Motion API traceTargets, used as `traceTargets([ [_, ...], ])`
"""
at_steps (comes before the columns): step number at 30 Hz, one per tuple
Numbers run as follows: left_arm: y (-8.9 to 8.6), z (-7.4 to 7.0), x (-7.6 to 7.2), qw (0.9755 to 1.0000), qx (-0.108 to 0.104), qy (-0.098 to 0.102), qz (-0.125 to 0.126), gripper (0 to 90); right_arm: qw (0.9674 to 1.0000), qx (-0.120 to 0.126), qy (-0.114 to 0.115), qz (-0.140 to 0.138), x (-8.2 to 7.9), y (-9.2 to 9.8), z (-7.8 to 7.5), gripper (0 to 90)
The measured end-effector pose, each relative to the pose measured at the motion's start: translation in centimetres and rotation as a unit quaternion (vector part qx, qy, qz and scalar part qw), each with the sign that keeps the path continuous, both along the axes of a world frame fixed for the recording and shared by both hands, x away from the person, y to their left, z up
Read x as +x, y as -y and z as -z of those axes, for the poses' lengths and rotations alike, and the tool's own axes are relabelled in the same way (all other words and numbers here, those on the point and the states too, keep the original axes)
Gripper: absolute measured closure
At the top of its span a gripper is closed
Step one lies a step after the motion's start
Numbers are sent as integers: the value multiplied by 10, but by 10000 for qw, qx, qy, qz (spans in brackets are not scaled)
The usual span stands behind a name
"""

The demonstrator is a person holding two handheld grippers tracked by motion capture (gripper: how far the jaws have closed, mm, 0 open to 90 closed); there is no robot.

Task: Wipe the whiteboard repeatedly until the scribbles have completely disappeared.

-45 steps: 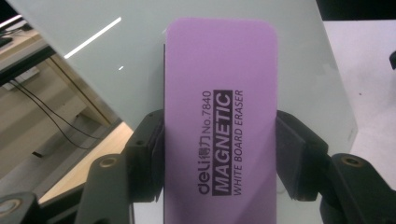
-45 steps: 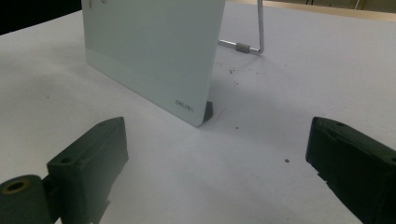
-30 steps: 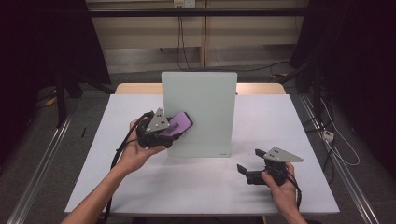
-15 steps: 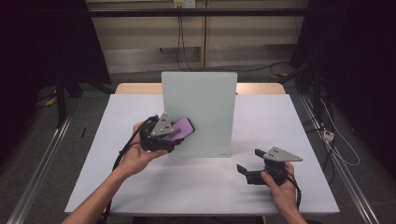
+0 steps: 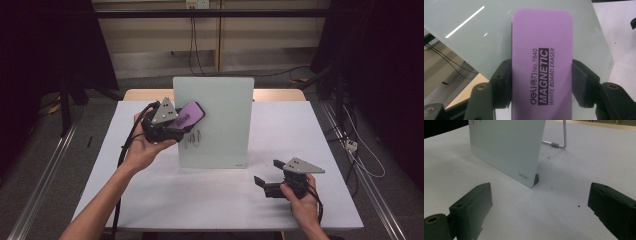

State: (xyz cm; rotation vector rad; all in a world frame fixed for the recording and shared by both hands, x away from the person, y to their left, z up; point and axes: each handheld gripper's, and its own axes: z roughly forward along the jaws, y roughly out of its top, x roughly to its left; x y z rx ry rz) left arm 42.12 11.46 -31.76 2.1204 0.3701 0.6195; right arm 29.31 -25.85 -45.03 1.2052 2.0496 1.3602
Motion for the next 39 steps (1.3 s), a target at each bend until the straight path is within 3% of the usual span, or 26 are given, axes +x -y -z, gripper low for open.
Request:
traceTargets([
  [11,12,27,-15,9978,627,115,180,411,10000,-12,11,9,-1,0,0,56],
  [23,19,52,-22,9968,692,-134,377,410,10000,3,16,16,-1,0,-1,56],
  [36,30,85,-33,9906,1053,-531,691,410,10000,4,25,7,-1,1,-1,56],
  [39,30,85,-32,9901,1075,-562,706,410,10000,9,21,11,-1,1,-1,56],
])
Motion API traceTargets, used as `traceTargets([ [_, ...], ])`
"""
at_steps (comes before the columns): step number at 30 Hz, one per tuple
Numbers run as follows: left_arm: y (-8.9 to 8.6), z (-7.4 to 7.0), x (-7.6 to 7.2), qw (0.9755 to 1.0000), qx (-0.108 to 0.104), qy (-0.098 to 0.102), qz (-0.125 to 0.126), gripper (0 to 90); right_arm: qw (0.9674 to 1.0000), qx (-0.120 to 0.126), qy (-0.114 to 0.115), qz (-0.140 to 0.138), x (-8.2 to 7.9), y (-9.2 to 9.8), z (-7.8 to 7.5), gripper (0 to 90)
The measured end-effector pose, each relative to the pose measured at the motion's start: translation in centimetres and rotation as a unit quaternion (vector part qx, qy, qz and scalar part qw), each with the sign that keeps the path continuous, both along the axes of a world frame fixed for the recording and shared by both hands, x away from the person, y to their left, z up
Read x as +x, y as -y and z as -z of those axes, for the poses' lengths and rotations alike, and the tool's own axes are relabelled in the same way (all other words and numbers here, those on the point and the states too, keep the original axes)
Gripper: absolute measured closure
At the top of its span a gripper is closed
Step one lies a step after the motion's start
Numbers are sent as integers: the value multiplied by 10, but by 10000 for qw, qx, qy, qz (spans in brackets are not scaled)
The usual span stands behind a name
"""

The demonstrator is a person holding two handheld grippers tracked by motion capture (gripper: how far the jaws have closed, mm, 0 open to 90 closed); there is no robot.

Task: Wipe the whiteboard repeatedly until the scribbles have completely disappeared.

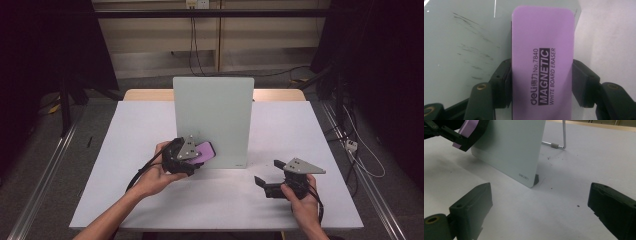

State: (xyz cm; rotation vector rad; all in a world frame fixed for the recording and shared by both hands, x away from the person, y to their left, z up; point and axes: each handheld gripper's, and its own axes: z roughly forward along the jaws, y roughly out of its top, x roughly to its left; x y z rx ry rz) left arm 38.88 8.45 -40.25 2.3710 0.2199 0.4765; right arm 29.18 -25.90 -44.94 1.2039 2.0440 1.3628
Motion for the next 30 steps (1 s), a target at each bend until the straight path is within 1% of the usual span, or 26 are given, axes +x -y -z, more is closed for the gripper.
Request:
traceTargets([
  [1,-1,-1,0,10000,8,-38,-6,410,10000,-7,7,-4,0,0,0,56],
  [2,-1,-1,1,10000,-7,-40,18,410,10000,-10,8,-6,0,0,0,56],
  [4,-2,-3,1,10000,-22,-26,-20,411,10000,-2,7,-3,0,0,0,56],
  [5,-3,-4,1,9999,-89,-13,-68,411,10000,-6,5,4,0,0,0,56],
  [7,-6,-8,3,9999,-127,-1,-99,410,10000,-7,6,3,0,0,0,56],
  [8,-8,-11,5,9998,-169,40,-116,410,10000,-8,7,3,0,0,0,56],
  [9,-10,-13,5,9997,-189,39,-152,411,10000,-5,6,2,0,0,0,56],
  [10,-11,-16,6,9994,-269,57,-188,410,10000,-7,4,4,0,0,0,56],
  [12,-15,-23,8,9990,-336,95,-271,410,10000,-3,2,-3,0,0,0,56],
  [14,-18,-30,11,9981,-485,128,-364,410,10000,-2,0,-2,0,0,0,56],
  [16,-23,-39,14,9972,-529,218,-474,411,10000,-10,11,-2,0,0,0,56],
  [18,-28,-48,17,9954,-684,289,-608,410,10000,-6,0,1,0,0,0,56],
  [20,-34,-56,21,9934,-837,308,-720,411,10000,-9,-2,0,0,0,0,56],
  [21,-36,-59,22,9929,-876,314,-743,410,10000,-9,-9,8,0,0,0,56],
  [23,-36,-60,23,9930,-844,313,-761,410,10000,-20,-13,-6,1,0,1,56],
  [24,-36,-59,22,9931,-830,345,-757,410,10000,-20,-18,-10,1,0,1,56],
  [26,-34,-57,21,9939,-746,347,-736,410,10000,-19,-10,-21,1,-1,1,56],
  [30,-30,-48,18,9954,-635,311,-649,410,10000,-20,-7,-19,1,-1,1,56],
])
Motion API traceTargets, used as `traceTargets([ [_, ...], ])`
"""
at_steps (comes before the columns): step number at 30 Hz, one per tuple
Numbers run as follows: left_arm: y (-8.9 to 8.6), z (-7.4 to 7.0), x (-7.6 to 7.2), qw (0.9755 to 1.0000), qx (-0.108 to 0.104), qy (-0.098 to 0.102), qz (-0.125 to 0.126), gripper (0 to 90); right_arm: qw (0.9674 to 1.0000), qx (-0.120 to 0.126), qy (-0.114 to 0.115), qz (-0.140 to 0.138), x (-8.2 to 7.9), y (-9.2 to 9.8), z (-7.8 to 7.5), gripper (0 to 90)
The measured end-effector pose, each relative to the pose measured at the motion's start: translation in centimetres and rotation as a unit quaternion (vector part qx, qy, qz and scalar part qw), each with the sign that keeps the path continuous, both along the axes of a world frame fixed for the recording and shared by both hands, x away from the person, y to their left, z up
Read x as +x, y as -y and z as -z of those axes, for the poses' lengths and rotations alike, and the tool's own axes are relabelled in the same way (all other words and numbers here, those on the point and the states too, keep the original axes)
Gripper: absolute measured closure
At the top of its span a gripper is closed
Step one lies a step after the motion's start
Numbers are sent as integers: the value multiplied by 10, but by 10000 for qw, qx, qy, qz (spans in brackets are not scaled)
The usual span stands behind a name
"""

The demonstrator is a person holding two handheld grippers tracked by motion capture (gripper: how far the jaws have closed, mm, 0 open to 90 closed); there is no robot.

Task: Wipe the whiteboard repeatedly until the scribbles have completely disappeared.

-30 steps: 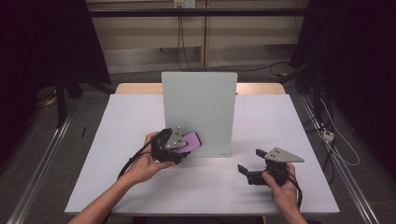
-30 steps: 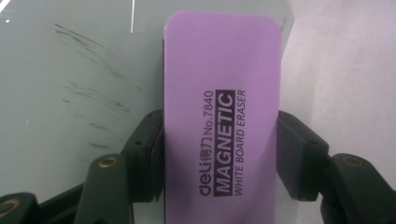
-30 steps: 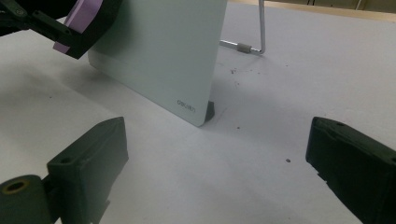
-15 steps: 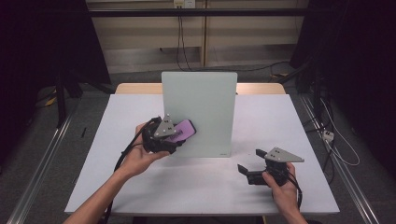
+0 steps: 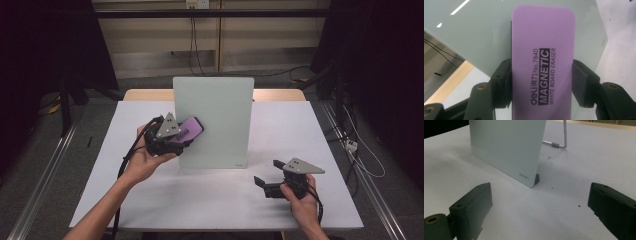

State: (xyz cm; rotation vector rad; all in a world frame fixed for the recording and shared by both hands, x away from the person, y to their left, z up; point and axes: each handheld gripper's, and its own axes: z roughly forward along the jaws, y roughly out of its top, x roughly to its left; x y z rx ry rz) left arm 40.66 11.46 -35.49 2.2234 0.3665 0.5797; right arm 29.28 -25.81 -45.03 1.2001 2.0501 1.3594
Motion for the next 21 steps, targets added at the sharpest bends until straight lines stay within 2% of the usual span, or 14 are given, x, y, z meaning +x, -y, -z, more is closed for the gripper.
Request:
traceTargets([
  [4,5,15,-6,9997,139,-124,149,410,10000,-3,-16,7,0,0,0,56],
  [11,17,38,-15,9978,458,-295,371,410,10000,-7,-13,2,0,-1,0,56],
  [15,21,45,-17,9971,511,-376,420,410,10000,-5,0,-7,0,1,0,56],
  [16,22,45,-17,9967,561,-384,448,410,10000,0,1,-2,0,1,0,56],
  [21,21,42,-15,9966,525,-429,465,410,10000,14,1,7,-1,1,-1,56],
])
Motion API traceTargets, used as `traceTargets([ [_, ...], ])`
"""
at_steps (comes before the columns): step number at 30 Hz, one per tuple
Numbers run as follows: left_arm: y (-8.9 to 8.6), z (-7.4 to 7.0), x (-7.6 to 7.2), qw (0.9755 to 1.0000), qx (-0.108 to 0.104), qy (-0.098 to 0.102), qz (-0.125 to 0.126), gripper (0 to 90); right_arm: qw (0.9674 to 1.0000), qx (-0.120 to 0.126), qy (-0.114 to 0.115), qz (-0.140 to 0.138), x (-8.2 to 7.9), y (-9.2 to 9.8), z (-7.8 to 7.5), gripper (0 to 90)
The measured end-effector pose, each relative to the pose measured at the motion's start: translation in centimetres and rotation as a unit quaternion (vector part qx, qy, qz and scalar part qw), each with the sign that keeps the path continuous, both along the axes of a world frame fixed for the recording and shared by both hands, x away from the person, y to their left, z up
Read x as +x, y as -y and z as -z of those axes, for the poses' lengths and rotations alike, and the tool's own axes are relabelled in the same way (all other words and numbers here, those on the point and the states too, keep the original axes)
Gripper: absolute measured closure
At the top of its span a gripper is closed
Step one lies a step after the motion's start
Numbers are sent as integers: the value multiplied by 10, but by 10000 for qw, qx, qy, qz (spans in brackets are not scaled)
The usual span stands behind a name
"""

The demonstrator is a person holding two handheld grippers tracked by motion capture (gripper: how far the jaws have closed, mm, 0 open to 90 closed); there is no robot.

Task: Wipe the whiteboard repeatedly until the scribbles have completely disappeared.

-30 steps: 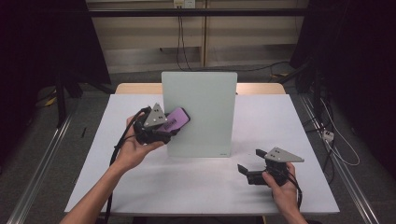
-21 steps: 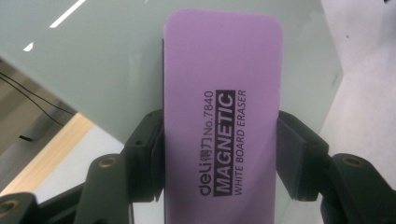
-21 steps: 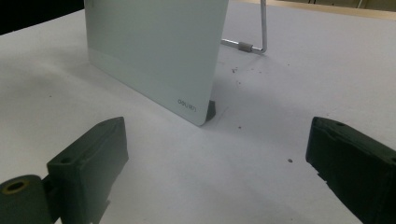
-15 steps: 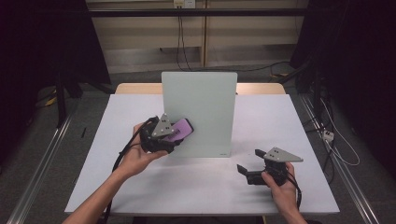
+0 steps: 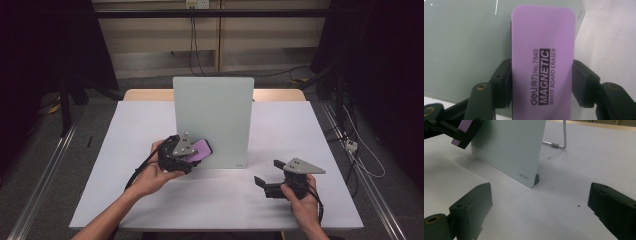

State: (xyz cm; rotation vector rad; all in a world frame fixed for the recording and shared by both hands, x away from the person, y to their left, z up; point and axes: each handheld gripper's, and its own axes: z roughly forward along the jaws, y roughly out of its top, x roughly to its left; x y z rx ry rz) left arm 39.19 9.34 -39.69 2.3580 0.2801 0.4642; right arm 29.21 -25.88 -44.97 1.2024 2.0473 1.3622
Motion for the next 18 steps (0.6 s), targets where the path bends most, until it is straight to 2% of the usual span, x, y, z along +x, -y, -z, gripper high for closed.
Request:
traceTargets([
  [3,0,-8,2,9999,-39,93,-55,410,10000,-16,4,-9,0,0,0,56],
  [9,0,-34,11,9990,-278,310,-178,410,10000,-3,2,4,0,0,0,56],
  [15,-6,-63,23,9957,-641,563,-368,410,10000,-1,7,-2,0,1,0,56],
  [18,-6,-66,23,9940,-713,718,-425,410,10000,4,3,-1,0,1,0,56],
])
